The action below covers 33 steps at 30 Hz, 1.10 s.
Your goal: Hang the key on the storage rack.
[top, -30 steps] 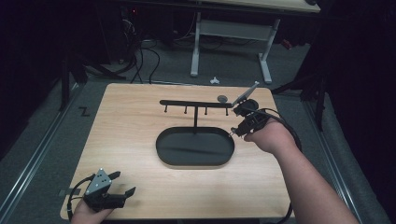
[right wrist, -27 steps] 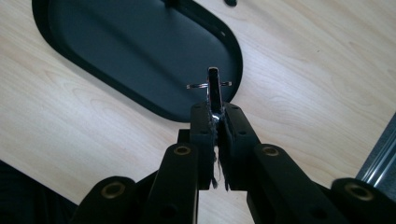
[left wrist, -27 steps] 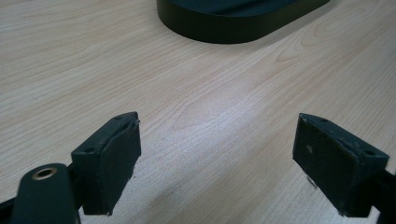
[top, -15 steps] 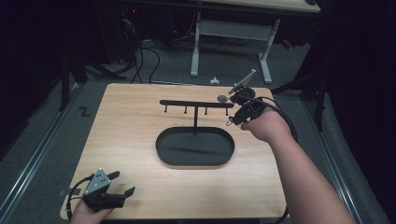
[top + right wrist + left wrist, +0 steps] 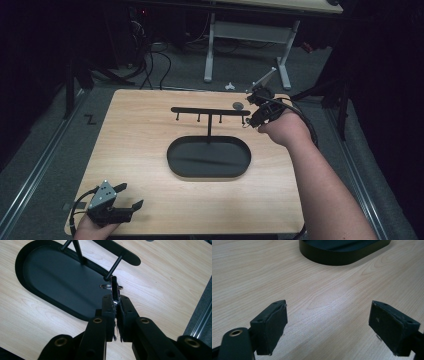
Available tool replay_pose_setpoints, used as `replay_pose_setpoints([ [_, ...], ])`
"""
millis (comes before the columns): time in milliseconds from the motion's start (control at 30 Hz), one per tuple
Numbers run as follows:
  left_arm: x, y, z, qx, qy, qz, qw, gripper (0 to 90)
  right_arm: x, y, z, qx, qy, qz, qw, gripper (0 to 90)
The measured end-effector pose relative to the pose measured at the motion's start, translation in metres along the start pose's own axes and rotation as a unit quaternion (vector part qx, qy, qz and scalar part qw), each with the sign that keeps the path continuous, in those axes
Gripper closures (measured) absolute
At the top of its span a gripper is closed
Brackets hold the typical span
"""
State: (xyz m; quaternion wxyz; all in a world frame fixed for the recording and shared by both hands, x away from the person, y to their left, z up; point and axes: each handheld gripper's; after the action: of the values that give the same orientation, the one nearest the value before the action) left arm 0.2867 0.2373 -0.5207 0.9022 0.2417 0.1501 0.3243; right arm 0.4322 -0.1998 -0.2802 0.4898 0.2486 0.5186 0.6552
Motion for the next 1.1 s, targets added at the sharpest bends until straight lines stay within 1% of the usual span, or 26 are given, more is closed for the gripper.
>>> replay_pose_setpoints([
  [67, 0.0, 0.0, 0.0, 0.0, 0.0, 0.0, 1.0, 15.7, 0.0, 0.001, 0.001, -0.003, 0.002, 0.001, 1.0, 84.7],
  [100, 0.0, 0.0, 0.0, -0.001, 0.001, 0.0, 1.0, 15.7, 0.0, 0.001, 0.001, 0.0, -0.002, 0.002, 1.0, 84.7],
  [133, 0.001, 0.0, 0.0, -0.001, 0.001, 0.0, 1.0, 15.7, -0.001, 0.002, 0.002, 0.0, 0.003, 0.0, 1.0, 84.7],
  [233, 0.001, 0.0, 0.0, 0.0, 0.0, 0.0, 1.0, 15.7, 0.0, 0.002, 0.005, -0.006, 0.006, 0.001, 1.0, 84.7],
  [267, 0.001, -0.001, 0.0, 0.001, 0.0, 0.0, 1.0, 15.8, 0.0, 0.002, 0.007, -0.003, 0.007, -0.006, 1.0, 84.7],
  [300, 0.001, -0.001, 0.0, 0.0, 0.001, 0.0, 1.0, 15.7, 0.0, 0.002, 0.008, -0.002, 0.006, -0.006, 1.0, 84.7],
  [333, 0.0, -0.001, 0.0, 0.001, 0.001, 0.0, 1.0, 15.7, 0.0, 0.0, 0.01, -0.004, 0.006, 0.0, 1.0, 84.7],
  [433, 0.0, -0.001, 0.0, 0.001, -0.001, 0.001, 1.0, 15.7, 0.002, -0.002, 0.014, 0.003, 0.013, -0.006, 0.9999, 84.7],
  [600, 0.001, 0.0, 0.0, 0.002, -0.001, 0.001, 1.0, 15.7, 0.001, -0.004, 0.02, 0.007, 0.01, -0.005, 0.9999, 84.6],
  [700, 0.001, -0.001, 0.0, 0.001, -0.001, 0.0, 1.0, 15.7, 0.001, -0.008, 0.024, 0.011, 0.015, -0.009, 0.9998, 84.6],
  [833, 0.002, -0.001, 0.0, 0.0, 0.001, 0.0, 1.0, 15.8, 0.0, -0.017, 0.027, 0.015, 0.008, -0.014, 0.9998, 84.4],
  [900, 0.002, 0.0, 0.0, 0.001, 0.001, 0.0, 1.0, 15.7, -0.001, -0.02, 0.027, 0.012, 0.001, -0.014, 0.9998, 84.1],
  [967, 0.002, -0.001, 0.0, 0.001, 0.0, -0.001, 1.0, 15.8, -0.002, -0.023, 0.027, 0.013, 0.001, -0.015, 0.9998, 83.7],
  [1100, 0.001, -0.002, 0.0, 0.002, -0.001, -0.001, 1.0, 15.8, -0.003, -0.032, 0.025, 0.024, -0.002, -0.022, 0.9995, 81.2],
])
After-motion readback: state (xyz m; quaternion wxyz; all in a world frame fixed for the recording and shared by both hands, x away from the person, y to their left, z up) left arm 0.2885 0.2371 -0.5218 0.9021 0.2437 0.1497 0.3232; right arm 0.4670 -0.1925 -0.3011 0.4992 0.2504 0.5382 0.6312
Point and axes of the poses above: each handheld gripper's, and its own axes: y roughly backward along the jaws, z roughly out of its top, x roughly to its left, and after that the axes turned 5 degrees about -z, right-handed
